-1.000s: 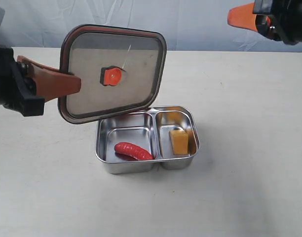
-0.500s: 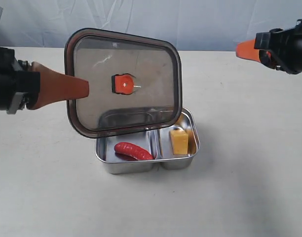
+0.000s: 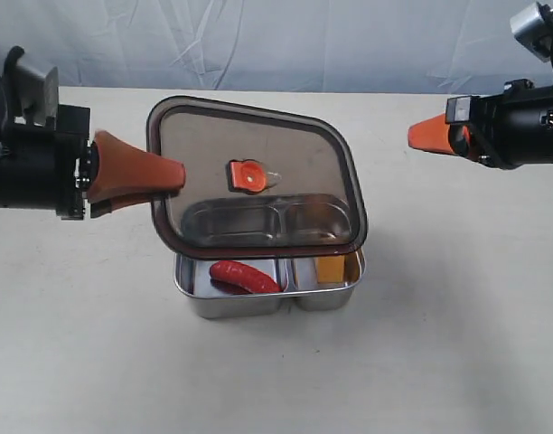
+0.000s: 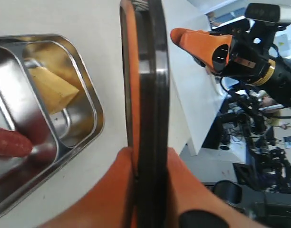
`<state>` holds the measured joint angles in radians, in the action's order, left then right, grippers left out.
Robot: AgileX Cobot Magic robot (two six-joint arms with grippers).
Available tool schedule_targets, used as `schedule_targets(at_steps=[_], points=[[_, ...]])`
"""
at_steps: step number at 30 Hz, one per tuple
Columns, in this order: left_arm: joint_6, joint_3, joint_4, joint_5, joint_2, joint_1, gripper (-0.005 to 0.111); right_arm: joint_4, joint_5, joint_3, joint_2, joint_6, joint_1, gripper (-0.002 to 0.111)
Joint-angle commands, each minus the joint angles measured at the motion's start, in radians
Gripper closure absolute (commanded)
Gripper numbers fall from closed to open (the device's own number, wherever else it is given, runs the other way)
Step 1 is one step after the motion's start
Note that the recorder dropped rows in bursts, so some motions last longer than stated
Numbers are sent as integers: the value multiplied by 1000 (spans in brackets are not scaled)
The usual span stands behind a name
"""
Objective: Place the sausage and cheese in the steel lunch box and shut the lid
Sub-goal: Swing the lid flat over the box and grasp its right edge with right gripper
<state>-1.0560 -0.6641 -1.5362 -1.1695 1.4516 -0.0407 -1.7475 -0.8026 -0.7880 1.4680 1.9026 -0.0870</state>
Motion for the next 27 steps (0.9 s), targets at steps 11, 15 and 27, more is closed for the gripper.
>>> schedule_targets(at_steps=[11,15,27], points=[[-157,21,-66,-52,253,93,107,3,28,-7,-8,-23,28,85],[-147,21,-110,-52,251,50,107,3,-19,-7,-8,-23,28,85],[-93,21,-125,-52,161,12,107,3,-162,-6,257,-10,28,84]])
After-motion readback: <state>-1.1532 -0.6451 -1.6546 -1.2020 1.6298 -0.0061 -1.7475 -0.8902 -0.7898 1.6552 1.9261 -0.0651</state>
